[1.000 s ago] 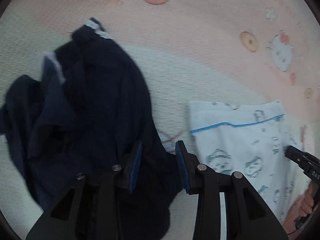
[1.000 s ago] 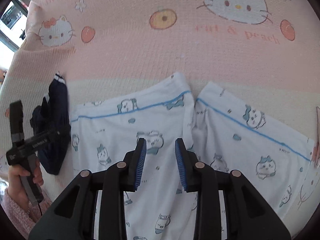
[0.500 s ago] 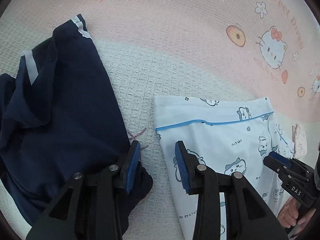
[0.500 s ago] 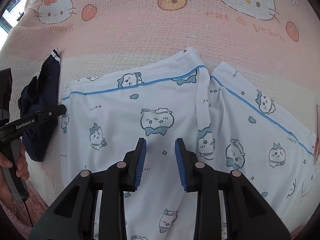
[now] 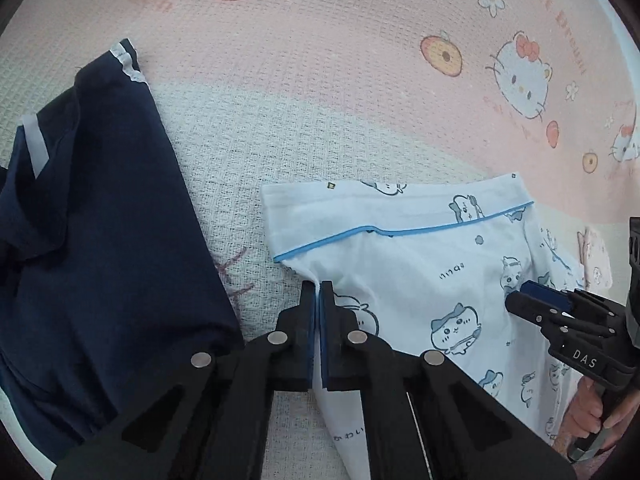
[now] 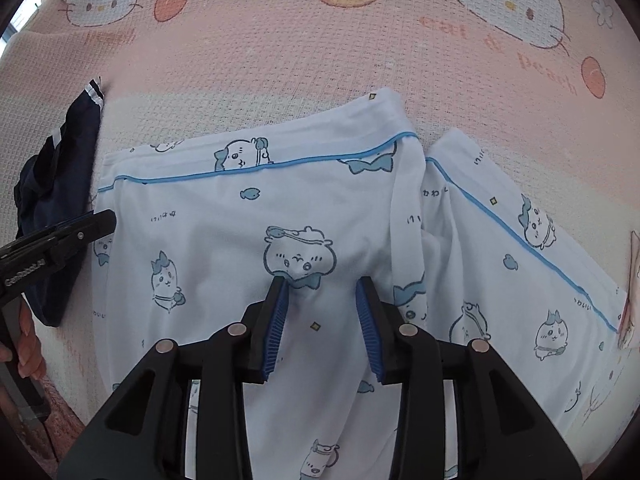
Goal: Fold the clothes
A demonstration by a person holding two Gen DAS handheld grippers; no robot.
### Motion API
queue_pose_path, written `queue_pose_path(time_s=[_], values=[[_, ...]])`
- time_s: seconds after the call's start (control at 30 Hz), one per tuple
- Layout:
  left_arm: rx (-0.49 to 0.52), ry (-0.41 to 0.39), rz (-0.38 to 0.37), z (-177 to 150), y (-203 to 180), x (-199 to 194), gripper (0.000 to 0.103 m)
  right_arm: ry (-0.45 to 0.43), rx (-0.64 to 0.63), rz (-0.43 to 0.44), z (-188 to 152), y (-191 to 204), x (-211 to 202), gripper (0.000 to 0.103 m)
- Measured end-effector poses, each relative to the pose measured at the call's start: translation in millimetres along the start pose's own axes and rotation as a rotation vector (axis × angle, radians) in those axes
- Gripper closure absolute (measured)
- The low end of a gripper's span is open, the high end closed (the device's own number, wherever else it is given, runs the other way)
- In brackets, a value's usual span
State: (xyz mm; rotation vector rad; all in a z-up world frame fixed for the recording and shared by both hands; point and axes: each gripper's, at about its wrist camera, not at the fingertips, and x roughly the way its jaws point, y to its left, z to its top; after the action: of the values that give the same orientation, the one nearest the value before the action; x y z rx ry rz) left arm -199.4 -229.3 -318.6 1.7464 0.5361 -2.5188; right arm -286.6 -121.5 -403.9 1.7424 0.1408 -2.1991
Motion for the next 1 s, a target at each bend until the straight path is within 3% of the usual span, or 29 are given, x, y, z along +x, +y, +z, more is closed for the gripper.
queue_pose_path(time_s=[0.07,0.13,0.2,0.3,0.4,0.43,0.5,0.6,0.67,0.7,0.77,0.83,0.97,1.0], values=[[0.056,-0.011,0.055,-2.5,-1.0,-8.7,0.102,-0.008,0.007,0.017,-0.9,1.0,-5.8,0.067],[0.181,-0.032,0.183,-5.9,-10.1,-15.6,0.102,-0.018,-0.036,-0.023,0.2,8.2,-6.2,0.067],[0.217,-0.013,0.220,-6.4,-11.5,-10.5,0.101,-0.028,-0.085,-0.093,-0.2,10.2,1.1,0.069],[0.265,0.011,0.272,-7.0,-13.7,-4.2,0.096,-0.024,-0.069,-0.088,3.2,3.2,5.6,0.068],[0.212,-0.036,0.237,-7.0,-18.7,-30.8,0.096,-0.040,-0.031,-0.058,3.0,-2.8,-10.1,0.068],[0.210,-0.041,0.183,-12.8,-23.9,-38.3,0.095,-0.040,-0.019,-0.033,-0.9,-4.3,-17.6,0.068],[0.192,0.009,0.069,-19.0,-17.6,-48.2,0.095,-0.017,0.017,0.033,-13.7,-6.8,-32.0,0.068],[0.175,0.084,0.024,-61.9,-50.8,-35.3,0.095,0.027,0.047,0.126,-53.5,4.4,-43.4,0.067],[0.209,0.174,0.051,-101.1,-60.2,-21.8,0.095,0.051,0.005,0.144,-80.9,25.1,-38.8,0.067],[0.262,0.142,0.063,-107.8,-61.7,-25.4,0.095,0.068,-0.028,0.129,-93.4,34.6,-33.4,0.067],[0.304,0.213,0.126,-111.9,-54.0,-31.4,0.095,0.106,-0.091,0.052,-115.3,43.8,-21.0,0.068],[0.308,0.247,0.206,-114.4,-37.4,-41.3,0.092,0.094,-0.084,0.047,-124.4,37.1,-26.2,0.069],[0.295,0.194,0.081,-119.7,-41.1,-61.4,0.088,0.068,-0.002,0.075,-130.7,15.5,-43.2,0.067],[0.297,0.180,0.050,-121.4,-43.2,-65.8,0.077,0.065,0.005,0.074,-132.8,14.4,-44.3,0.067]])
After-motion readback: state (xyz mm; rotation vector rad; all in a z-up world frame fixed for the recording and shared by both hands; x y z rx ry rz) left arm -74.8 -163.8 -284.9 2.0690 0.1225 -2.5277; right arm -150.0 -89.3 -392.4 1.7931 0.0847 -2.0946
